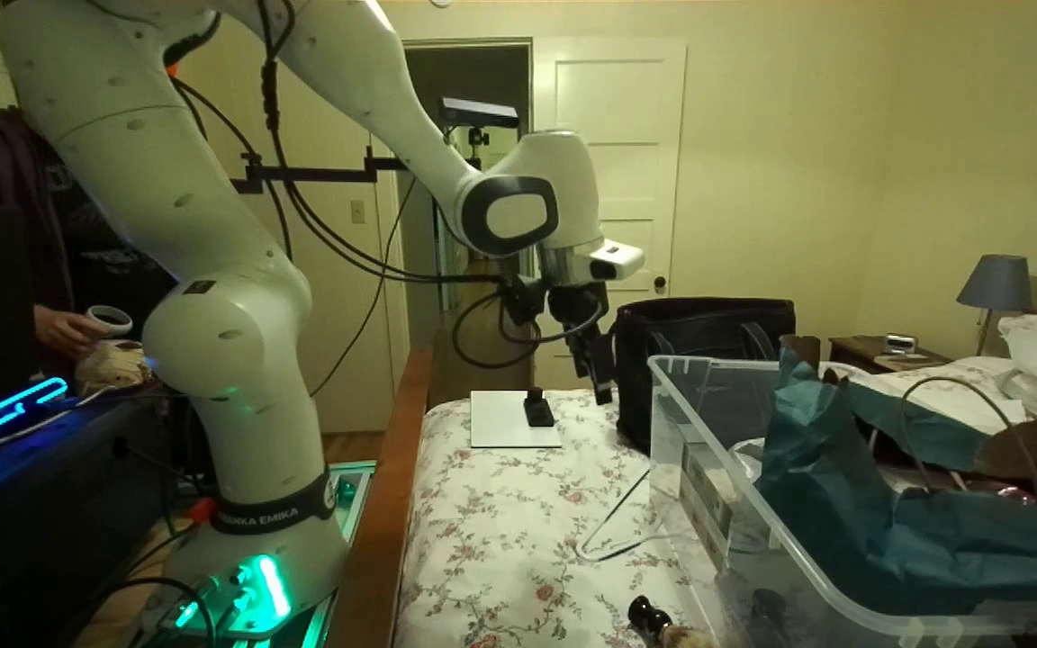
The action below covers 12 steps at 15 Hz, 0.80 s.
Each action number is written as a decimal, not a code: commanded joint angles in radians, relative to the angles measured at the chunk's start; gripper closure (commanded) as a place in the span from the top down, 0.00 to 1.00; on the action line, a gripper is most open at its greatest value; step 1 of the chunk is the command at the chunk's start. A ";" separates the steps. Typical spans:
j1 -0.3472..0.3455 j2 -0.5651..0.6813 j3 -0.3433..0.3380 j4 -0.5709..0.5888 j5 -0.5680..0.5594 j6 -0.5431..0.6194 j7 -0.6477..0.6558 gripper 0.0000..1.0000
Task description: Put the clothing hanger into the plastic container box
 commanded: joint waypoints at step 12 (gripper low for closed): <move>0.008 0.281 -0.016 0.001 0.019 0.201 -0.042 1.00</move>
